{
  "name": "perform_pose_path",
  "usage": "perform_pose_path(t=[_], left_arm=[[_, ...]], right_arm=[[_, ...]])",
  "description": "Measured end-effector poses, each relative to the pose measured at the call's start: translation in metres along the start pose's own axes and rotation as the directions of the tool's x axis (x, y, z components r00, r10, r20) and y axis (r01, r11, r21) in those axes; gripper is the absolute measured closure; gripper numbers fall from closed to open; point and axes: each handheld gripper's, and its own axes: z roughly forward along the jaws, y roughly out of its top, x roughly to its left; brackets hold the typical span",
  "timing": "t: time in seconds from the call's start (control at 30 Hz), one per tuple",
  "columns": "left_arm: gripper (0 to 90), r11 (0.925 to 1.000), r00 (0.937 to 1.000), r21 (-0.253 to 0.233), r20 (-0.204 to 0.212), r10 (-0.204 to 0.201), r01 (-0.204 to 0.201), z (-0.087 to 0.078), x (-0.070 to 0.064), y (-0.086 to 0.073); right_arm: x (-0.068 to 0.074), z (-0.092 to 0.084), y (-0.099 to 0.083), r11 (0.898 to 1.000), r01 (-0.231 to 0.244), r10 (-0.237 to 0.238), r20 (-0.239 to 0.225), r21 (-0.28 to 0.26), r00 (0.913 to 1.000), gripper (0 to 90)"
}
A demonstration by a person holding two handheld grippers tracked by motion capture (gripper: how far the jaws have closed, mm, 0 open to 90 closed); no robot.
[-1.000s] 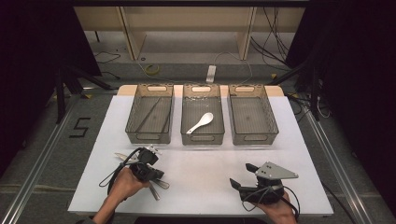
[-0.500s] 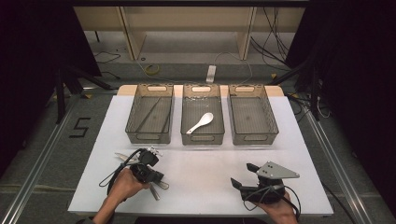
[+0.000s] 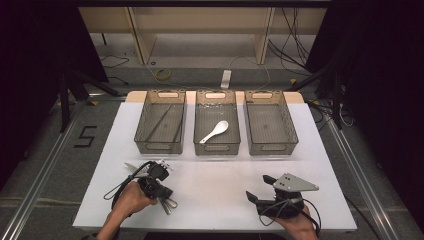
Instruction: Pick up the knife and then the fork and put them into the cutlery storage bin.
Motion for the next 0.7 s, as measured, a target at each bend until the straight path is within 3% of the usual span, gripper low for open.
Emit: perform_pose_path(t=[0.37, 0.7], left_arm=[[89.3, 0.9986, 0.9997, 0.053, 0.024, -0.003, 0.002, -0.004, 0.003, -0.006], [89.3, 0.9929, 0.9988, 0.119, 0.050, -0.002, -0.004, -0.010, 0.012, -0.016]], right_arm=[[-0.001, 0.000, 0.000, 1.000, 0.002, -0.002, 0.001, -0.002, 1.0000, 23.8], [0.002, -0.001, 0.001, 1.000, 0.012, -0.012, 0.006, -0.001, 0.9999, 23.8]])
